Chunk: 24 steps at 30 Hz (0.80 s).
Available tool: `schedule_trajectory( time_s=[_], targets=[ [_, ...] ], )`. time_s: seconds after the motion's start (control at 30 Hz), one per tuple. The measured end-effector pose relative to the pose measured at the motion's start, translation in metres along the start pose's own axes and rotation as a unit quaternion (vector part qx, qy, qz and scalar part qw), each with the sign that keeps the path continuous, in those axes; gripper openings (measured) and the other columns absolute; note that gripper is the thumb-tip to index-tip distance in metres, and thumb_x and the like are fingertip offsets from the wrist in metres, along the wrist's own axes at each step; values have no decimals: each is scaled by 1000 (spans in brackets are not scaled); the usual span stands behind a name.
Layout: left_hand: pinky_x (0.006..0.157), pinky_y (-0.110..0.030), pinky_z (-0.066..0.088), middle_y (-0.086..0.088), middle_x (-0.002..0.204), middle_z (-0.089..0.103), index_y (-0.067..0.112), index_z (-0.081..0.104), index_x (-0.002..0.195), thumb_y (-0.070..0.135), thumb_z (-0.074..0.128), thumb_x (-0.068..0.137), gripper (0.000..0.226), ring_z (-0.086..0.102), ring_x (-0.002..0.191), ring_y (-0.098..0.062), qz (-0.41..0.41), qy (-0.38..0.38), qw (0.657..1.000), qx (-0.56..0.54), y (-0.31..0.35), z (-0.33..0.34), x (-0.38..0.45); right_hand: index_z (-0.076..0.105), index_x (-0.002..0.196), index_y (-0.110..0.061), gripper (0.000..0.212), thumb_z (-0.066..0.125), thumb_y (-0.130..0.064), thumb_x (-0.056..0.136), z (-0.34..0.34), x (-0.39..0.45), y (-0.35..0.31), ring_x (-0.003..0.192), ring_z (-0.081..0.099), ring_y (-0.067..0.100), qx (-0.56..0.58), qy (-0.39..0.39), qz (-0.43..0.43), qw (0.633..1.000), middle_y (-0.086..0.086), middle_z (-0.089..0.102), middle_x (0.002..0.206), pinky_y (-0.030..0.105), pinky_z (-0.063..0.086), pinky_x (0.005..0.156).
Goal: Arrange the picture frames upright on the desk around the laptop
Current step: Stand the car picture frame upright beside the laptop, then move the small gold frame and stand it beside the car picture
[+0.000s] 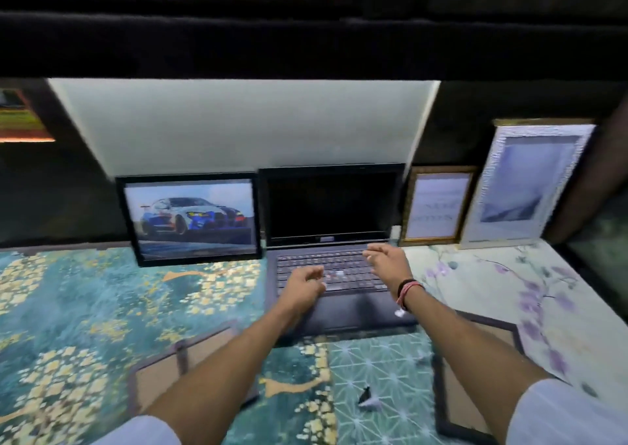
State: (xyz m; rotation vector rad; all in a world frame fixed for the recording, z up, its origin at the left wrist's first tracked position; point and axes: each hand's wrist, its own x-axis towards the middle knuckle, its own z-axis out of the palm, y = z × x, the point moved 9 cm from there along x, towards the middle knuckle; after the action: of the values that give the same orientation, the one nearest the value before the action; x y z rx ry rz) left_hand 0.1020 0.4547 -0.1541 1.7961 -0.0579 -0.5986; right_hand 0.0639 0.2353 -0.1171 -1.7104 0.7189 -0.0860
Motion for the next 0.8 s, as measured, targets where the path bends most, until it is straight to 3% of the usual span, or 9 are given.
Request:
schedule_trajectory(
  time_s=[0.1, 0.17, 0.23, 0.3, 0.4, 0.5, 0.57, 0.67, 0.8],
  targets=[
    [97, -32, 51, -8, 117, 66, 0, 62, 135, -10, 60, 92, 43, 60, 106, -18, 5, -27, 1000, 2, 25, 77, 8, 71, 80, -30, 13, 64, -22, 73, -90, 49, 38, 101, 69, 24, -1, 43, -2, 999, 1, 77, 102, 50, 54, 99],
    [80, -23, 52, -6, 108, 65, 3, 65, 124, -13, 57, 92, 36, 60, 91, -13, 13, -39, 999, -2, 49, 126, 13, 71, 78, -30, 14, 61, -27, 69, -146, 81, 60, 105, 69, 27, 8, 50, 4, 999, 3, 77, 104, 53, 54, 98],
    [62, -15, 47, 3, 88, 67, 11, 67, 99, -15, 54, 90, 31, 58, 71, -3, 21, -46, 999, 7, 73, 164, 22, 71, 83, -24, 15, 60, -24, 73, -187, 82, 51, 107, 68, 33, 13, 52, 2, 999, 8, 75, 106, 55, 54, 97],
    [64, -20, 47, 6, 75, 68, 6, 65, 83, -13, 56, 86, 21, 60, 64, -3, 44, -41, 998, 29, 95, 194, 41, 68, 89, -21, 13, 59, -14, 85, -218, 77, 37, 105, 67, 34, 25, 47, 5, 999, 12, 72, 107, 56, 52, 99],
    [70, -28, 56, -5, 90, 76, 5, 71, 94, -5, 61, 84, 17, 72, 79, -16, 46, -3, 999, 24, 124, 218, 75, 69, 89, -16, 20, 53, -4, 92, -245, 78, 22, 109, 64, 38, 40, 23, 11, 999, 18, 70, 109, 56, 49, 102],
    [83, -40, 64, -4, 104, 79, 17, 70, 101, 3, 61, 83, 24, 76, 93, -21, 25, 61, 998, 22, 129, 225, 115, 63, 121, -4, 29, 49, -2, 96, -254, 99, 25, 123, 58, 38, 59, -5, 5, 998, 19, 65, 125, 50, 48, 106],
    [87, -46, 64, -8, 112, 77, 18, 65, 106, 5, 58, 84, 27, 74, 97, -25, 6, 103, 994, 19, 128, 226, 131, 57, 128, 6, 32, 45, 1, 98, -254, 113, 30, 125, 55, 41, 63, -24, -1, 998, 23, 62, 130, 42, 48, 104],
    [96, -44, 59, -5, 117, 71, 15, 61, 116, 5, 54, 95, 25, 66, 106, -27, -3, 137, 991, 16, 133, 233, 136, 50, 127, 17, 32, 43, 9, 96, -249, 126, 36, 127, 45, 55, 86, -49, -4, 995, 39, 50, 136, 43, 50, 87],
    [87, -35, 54, -5, 119, 70, 15, 64, 126, 3, 46, 101, 33, 64, 107, -29, -12, 177, 984, 12, 132, 237, 141, 56, 126, 8, 33, 46, 6, 95, -248, 136, 42, 120, 58, 42, 70, -44, 2, 997, 29, 61, 128, 50, 45, 107]
  ],
)
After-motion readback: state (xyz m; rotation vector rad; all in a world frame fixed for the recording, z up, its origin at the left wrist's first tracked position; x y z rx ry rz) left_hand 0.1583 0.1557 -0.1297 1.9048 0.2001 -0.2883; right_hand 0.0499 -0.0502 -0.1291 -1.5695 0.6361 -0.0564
